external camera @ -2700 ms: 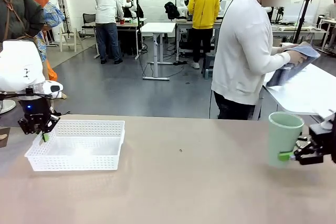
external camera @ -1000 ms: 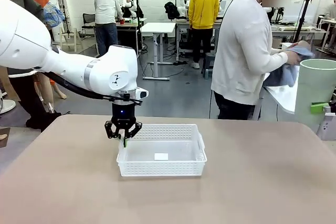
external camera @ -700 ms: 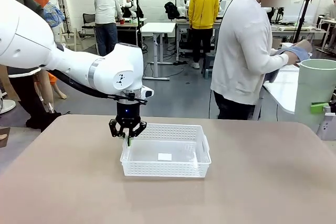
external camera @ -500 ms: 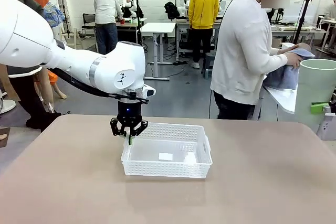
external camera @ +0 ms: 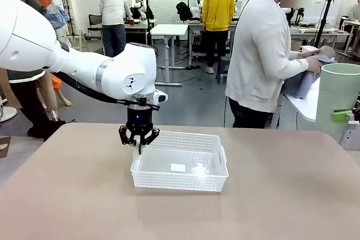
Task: Clean and organize the cups into the basket.
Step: Pick up the Organizing basket and move it to the center of the table, then pick up the Reusable plastic cup from the right side of the table and place it inside the Organizing basket.
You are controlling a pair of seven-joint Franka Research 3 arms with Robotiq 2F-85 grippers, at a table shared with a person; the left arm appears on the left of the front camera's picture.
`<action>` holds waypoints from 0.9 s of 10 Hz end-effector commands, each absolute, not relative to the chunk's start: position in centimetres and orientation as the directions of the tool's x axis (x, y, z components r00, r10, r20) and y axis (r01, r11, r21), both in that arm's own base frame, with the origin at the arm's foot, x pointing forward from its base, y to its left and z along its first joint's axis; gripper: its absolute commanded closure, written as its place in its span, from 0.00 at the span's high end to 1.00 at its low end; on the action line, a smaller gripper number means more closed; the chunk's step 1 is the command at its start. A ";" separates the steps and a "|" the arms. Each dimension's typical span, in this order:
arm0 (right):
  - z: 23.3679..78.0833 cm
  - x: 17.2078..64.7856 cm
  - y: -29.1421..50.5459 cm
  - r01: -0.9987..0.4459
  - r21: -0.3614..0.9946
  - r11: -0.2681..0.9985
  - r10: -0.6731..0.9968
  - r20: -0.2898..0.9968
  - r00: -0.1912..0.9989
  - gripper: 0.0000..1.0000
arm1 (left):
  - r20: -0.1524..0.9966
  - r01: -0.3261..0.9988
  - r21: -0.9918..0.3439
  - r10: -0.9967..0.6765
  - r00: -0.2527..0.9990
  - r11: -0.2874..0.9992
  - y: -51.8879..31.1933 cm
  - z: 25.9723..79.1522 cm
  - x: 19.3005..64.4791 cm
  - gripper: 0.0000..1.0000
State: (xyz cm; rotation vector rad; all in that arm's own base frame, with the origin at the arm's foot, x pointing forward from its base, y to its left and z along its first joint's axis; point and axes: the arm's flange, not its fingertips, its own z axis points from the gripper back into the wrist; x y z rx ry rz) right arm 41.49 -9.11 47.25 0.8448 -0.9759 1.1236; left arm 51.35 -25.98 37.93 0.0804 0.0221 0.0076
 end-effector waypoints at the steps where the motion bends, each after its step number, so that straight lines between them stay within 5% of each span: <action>1: 47.1 41.5 -9.1 -0.974 0.052 0.220 0.330 0.936 0.124 0.62 | -0.023 -0.011 0.082 0.012 1.000 0.997 -26.0 37.8 51.4 0.00; 2: 47.1 41.5 -9.1 -0.974 0.052 0.220 0.330 0.936 0.124 0.62 | -0.023 -0.011 0.082 0.012 1.000 0.997 -26.0 37.8 51.4 0.00; 3: 47.3 41.5 -9.1 -0.971 0.062 0.231 0.329 0.934 0.138 0.81 | -0.023 -0.011 0.082 0.012 1.000 0.997 -26.0 37.8 51.4 0.00; 6: 55.7 43.2 2.4 -0.983 -0.040 0.180 0.536 0.842 0.064 0.81 | -0.023 -0.011 0.082 0.012 1.000 0.997 -26.0 37.8 51.4 0.00; 9: 58.5 45.0 14.6 -0.987 -0.052 0.153 0.766 0.637 0.086 0.81 | -0.023 -0.011 0.082 0.012 1.000 0.997 -26.0 37.8 51.4 0.00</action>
